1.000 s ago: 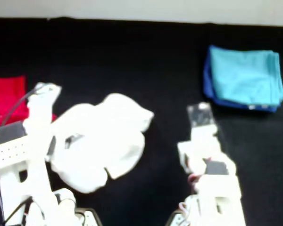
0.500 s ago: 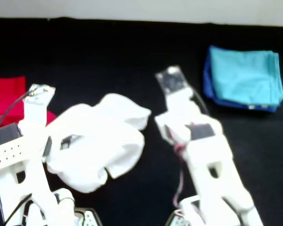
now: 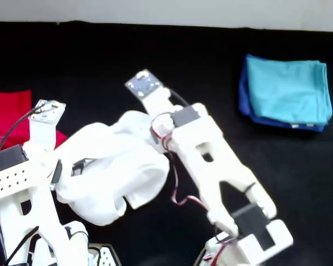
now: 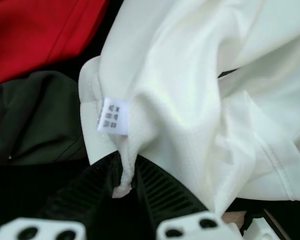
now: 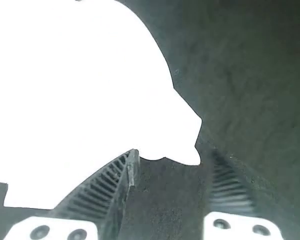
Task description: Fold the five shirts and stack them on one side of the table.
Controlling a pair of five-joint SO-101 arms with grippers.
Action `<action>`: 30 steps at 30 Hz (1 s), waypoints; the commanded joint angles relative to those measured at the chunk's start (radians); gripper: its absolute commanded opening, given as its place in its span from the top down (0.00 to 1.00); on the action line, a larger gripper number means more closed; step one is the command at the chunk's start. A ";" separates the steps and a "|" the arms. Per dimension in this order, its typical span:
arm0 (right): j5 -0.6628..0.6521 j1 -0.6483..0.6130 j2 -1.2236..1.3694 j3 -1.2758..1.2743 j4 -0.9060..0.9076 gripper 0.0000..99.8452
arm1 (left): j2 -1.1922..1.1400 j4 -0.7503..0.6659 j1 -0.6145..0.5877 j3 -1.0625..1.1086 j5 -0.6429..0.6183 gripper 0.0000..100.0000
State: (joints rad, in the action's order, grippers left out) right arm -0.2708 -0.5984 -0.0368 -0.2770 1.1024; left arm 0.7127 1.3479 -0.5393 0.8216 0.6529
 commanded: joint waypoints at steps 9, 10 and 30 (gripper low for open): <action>-0.012 0.008 0.291 0.302 0.005 0.73 | 0.008 -0.060 -0.004 -0.001 0.008 0.99; -0.012 0.012 0.321 0.335 0.005 0.73 | 0.008 -0.060 -0.004 -0.001 0.008 0.99; -0.012 0.133 0.433 0.843 0.340 0.99 | 0.008 -0.057 0.018 -0.010 0.006 0.99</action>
State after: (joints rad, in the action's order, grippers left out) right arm -0.2723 -0.5201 0.4081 0.4473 1.3894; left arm 0.7127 1.3065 -0.5378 0.8247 0.6529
